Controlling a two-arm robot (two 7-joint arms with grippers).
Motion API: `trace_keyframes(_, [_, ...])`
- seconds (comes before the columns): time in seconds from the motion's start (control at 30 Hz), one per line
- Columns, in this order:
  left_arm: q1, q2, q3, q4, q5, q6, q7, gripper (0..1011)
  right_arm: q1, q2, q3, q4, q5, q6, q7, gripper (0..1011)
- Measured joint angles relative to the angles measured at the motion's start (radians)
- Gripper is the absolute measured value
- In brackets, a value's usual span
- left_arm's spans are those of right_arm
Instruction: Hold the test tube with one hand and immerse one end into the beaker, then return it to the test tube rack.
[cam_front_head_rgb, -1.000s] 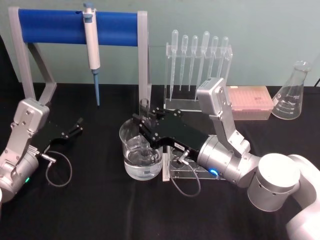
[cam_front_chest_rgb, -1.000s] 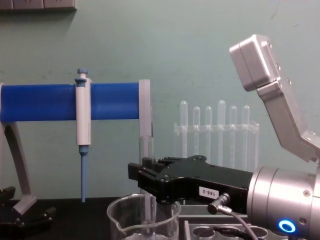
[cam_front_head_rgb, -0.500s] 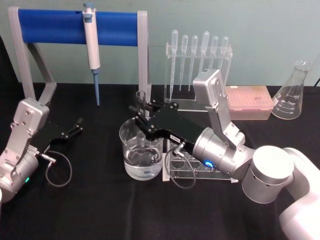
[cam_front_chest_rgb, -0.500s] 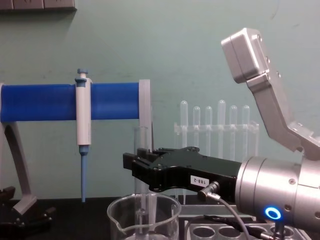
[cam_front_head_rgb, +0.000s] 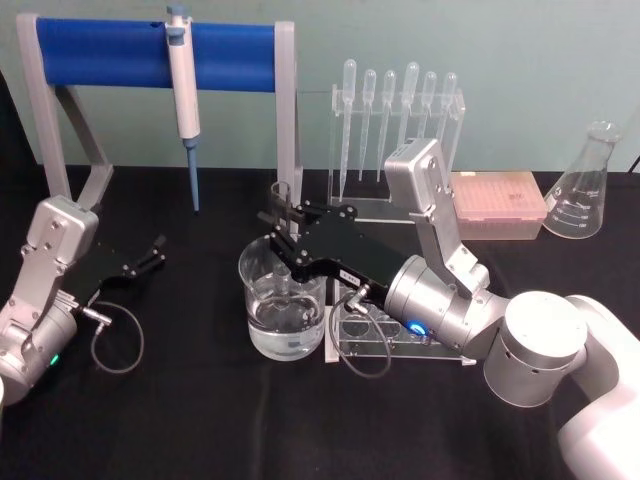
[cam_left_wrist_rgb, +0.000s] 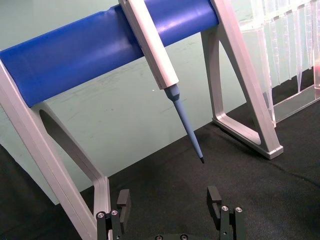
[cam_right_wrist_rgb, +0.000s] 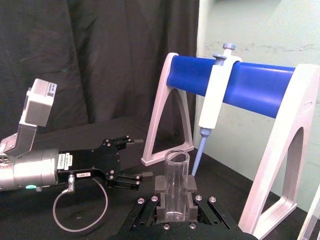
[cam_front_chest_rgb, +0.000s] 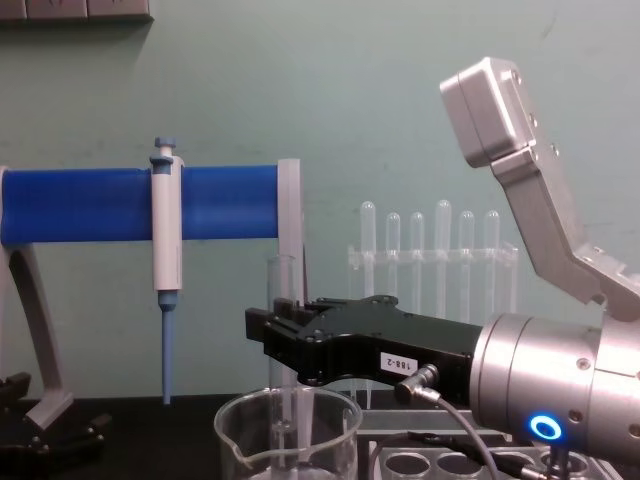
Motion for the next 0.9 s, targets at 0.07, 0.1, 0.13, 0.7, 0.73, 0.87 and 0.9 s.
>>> trace_keyframes(0.07, [0.000,0.000,0.000,0.000,0.000,0.000,0.000,1000,0.000,0.000,0.000,0.000,0.000,0.000,0.000,234])
trace_keyframes(0.1, [0.000,0.000,0.000,0.000,0.000,0.000,0.000,1000,0.000,0.000,0.000,0.000,0.000,0.000,0.000,234])
trace_keyframes(0.13, [0.000,0.000,0.000,0.000,0.000,0.000,0.000,1000,0.000,0.000,0.000,0.000,0.000,0.000,0.000,234])
trace_keyframes(0.7, [0.000,0.000,0.000,0.000,0.000,0.000,0.000,1000,0.001,0.000,-0.001,0.000,0.001,0.000,-0.001,234])
trace_keyframes(0.73, [0.000,0.000,0.000,0.000,0.000,0.000,0.000,1000,0.001,0.000,-0.001,0.000,0.001,0.000,-0.001,234])
trace_keyframes(0.87, [0.000,0.000,0.000,0.000,0.000,0.000,0.000,1000,0.001,0.000,-0.001,0.000,0.001,0.000,-0.001,234])
trace_keyframes(0.9, [0.000,0.000,0.000,0.000,0.000,0.000,0.000,1000,0.001,0.000,-0.001,0.000,0.001,0.000,-0.001,234])
